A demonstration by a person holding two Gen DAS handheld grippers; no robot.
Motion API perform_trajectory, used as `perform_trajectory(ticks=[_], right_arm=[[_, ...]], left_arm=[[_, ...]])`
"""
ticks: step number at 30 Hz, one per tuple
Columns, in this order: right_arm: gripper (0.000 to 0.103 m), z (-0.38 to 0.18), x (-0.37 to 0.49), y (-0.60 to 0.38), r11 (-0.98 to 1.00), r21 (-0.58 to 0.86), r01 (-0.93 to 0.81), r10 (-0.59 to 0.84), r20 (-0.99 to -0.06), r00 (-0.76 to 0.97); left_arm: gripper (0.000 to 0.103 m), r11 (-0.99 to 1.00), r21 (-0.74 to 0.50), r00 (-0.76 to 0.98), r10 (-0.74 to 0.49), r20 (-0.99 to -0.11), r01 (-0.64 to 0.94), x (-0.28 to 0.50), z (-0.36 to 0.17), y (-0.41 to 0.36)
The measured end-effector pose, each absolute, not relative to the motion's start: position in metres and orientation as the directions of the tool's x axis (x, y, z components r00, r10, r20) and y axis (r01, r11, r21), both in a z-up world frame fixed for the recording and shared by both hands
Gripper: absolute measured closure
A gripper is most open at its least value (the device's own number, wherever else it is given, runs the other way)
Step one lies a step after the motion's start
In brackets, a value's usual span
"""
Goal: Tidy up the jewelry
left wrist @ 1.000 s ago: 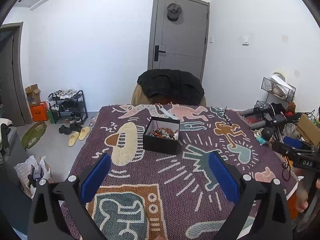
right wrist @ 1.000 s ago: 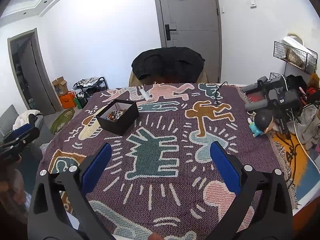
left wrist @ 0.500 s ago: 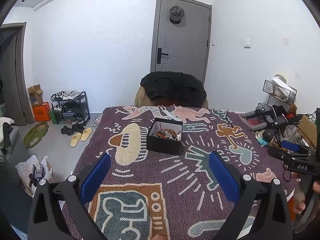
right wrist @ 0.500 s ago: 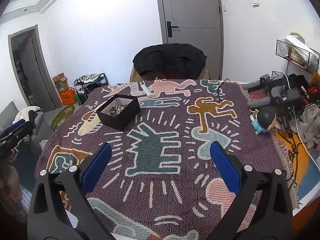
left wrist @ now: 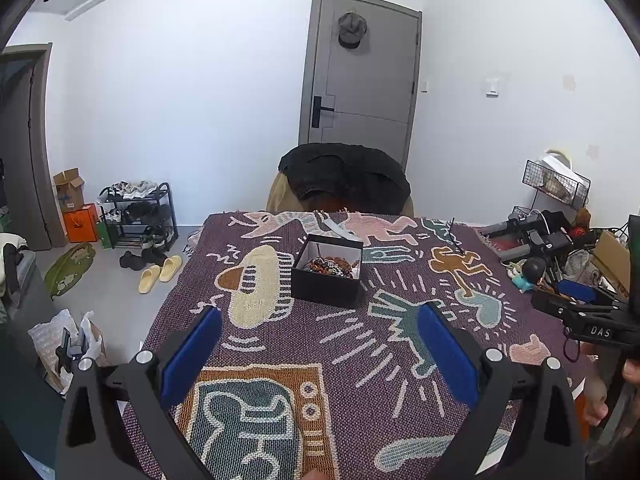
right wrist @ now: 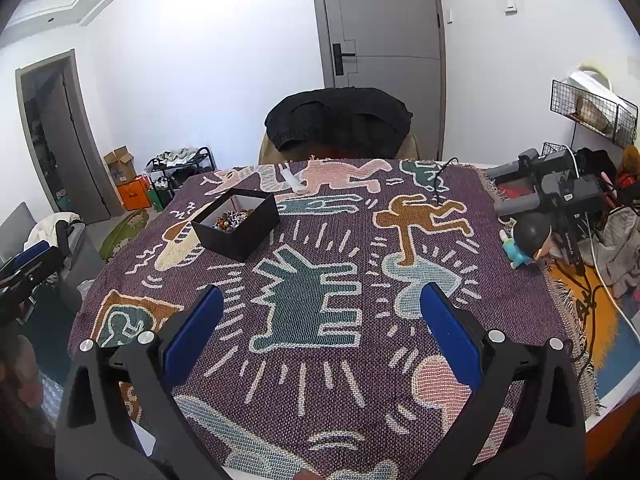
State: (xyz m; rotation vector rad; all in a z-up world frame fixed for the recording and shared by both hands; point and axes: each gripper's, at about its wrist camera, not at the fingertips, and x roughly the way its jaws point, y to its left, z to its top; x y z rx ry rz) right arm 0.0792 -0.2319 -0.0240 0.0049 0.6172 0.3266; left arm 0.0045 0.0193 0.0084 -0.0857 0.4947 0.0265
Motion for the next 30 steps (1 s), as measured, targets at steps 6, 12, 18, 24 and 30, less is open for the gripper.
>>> perform_trajectory(ticks=[6, 12, 18, 24, 30], right_arm=[[0.005, -0.0232, 0.0793, -0.2345, 0.95, 0.106, -0.294, 0.301, -0.562, 0.771], [0.005, -0.024, 0.0796, -0.233, 0.95, 0.103, -0.295, 0.3, -0.563, 0.77], [0.005, -0.0256, 0.0801, -0.232, 0.951, 0.098, -0.295, 0.296, -0.567, 0.768], [0.005, -0.0262, 0.081, -0.2317, 0.95, 0.101, -0.295, 0.298, -0.57, 0.766], [0.005, -0.0246, 0.0805, -0.2327, 0.951, 0.1, -0.292, 0.296, -0.565, 0.77]], left_arm=[[0.008, 0.995, -0.085, 0.877, -0.001, -0.48, -0.045, 0.005, 0.0072, 0.0207], [0.008, 0.995, -0.089, 0.881, -0.005, -0.473, -0.042, 0.0044, 0.0065, 0.0213], [0.008, 0.994, -0.095, 0.883, 0.0, -0.469, -0.05, 0.0044, 0.006, 0.0229], [0.008, 0.995, -0.088, 0.884, 0.003, -0.467, -0.05, 0.0053, 0.005, 0.0224], [0.008, 0.996, -0.077, 0.886, 0.008, -0.464, -0.05, 0.0057, 0.0046, 0.0201]])
